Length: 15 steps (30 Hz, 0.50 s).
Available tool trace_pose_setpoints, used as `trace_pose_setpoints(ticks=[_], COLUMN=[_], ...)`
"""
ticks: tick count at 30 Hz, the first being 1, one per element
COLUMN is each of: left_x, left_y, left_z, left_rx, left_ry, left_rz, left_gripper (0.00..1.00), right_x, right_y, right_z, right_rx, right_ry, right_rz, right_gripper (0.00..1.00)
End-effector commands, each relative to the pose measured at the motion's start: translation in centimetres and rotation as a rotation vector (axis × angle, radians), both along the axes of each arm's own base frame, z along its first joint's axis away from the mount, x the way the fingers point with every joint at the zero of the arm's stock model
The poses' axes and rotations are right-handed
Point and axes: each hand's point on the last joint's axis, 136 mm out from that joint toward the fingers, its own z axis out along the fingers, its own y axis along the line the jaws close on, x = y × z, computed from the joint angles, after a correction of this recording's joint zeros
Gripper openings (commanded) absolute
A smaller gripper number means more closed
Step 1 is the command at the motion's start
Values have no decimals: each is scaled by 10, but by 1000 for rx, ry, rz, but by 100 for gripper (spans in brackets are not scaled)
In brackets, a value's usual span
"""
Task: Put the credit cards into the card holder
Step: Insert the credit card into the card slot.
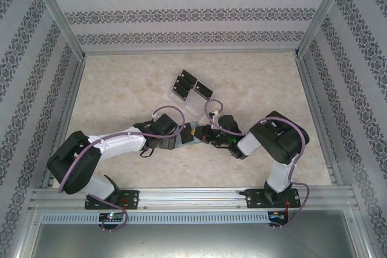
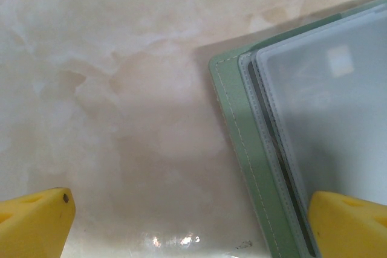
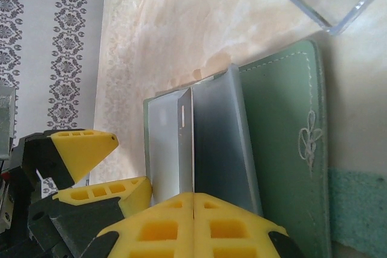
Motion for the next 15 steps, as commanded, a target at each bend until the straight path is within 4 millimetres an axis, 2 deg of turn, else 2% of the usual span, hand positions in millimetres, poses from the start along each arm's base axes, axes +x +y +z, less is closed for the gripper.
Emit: trace_pose_setpoints(ticks=[1,9,15], left_x=[-4,-4,-5], left_y=[10,10,10], left_z=[-9,-9,-8], left_rx=[37,37,37], left_ry=[20,22,20], left_rz=[9,8,9], left_gripper=[100,100,100], right_x=[-1,1,4], right_y=[10,15,12], right_z=[7,5,4], right_rx=[33,36,27], right_ry=[-17,-13,-14], right_rz=[28,35,27], right_gripper=[0,0,0])
